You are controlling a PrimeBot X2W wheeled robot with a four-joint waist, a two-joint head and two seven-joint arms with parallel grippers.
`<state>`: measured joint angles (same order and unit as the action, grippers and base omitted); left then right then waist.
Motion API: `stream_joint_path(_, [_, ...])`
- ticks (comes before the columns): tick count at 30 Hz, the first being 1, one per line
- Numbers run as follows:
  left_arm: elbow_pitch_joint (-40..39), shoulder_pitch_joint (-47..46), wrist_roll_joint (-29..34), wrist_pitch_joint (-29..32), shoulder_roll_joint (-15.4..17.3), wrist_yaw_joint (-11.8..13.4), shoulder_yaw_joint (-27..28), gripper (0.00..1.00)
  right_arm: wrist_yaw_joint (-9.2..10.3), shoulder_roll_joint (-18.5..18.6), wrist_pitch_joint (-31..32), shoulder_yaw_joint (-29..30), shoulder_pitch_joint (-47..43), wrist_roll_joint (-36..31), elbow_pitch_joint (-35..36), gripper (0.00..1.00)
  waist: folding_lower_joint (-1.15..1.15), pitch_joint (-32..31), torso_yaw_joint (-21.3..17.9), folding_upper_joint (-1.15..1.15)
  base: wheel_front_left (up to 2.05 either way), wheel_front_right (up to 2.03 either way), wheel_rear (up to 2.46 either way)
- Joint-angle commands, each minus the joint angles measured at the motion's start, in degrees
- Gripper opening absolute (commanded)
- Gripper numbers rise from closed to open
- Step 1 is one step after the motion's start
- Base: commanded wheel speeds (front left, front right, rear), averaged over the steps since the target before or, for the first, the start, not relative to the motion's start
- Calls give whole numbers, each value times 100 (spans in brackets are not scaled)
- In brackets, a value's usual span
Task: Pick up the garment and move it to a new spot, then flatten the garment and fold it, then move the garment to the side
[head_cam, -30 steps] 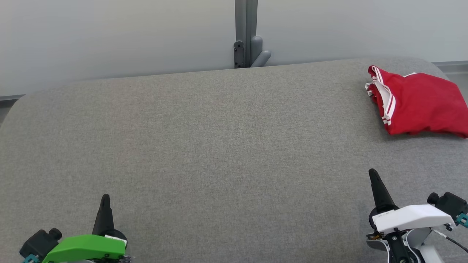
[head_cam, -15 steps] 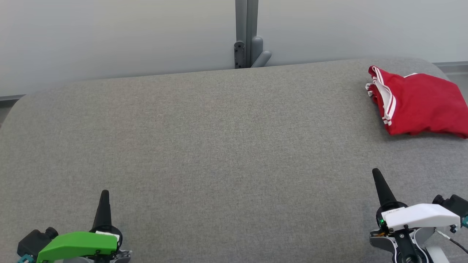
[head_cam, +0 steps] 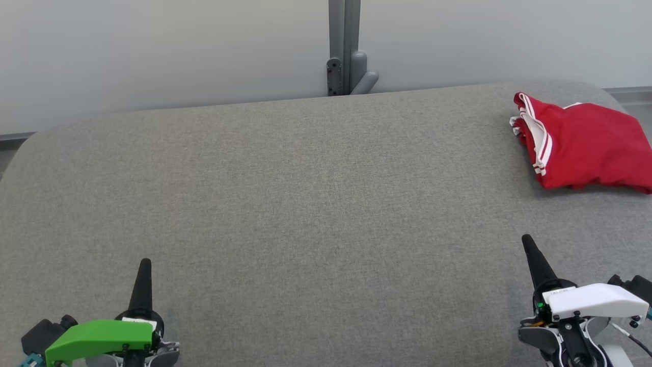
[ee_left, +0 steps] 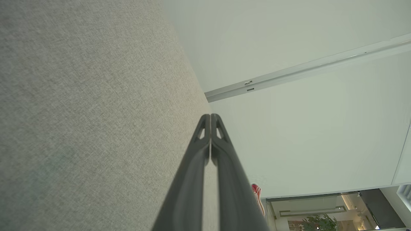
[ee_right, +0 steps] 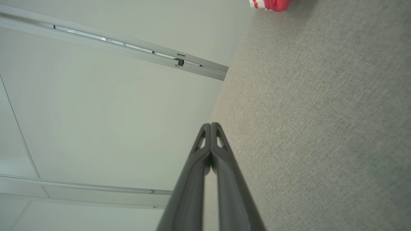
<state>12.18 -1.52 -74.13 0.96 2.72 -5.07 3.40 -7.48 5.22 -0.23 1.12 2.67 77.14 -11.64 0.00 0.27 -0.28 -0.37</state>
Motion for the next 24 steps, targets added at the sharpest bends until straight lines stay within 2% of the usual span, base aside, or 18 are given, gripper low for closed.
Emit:
stream_joint_path(1, [-48, -123, -139, 37, 24, -55, 34, 0, -4, 36, 46, 37, 82, 153, 59, 0, 0, -1, 1, 24, 0, 0, 0])
stream_joint_path(24, [-60, -211, -1144, 301, 27, -170, 130, 0, -3, 46, 300, 184, 87, 1143, 58, 0, 0, -12, 15, 31, 0, 0, 0])
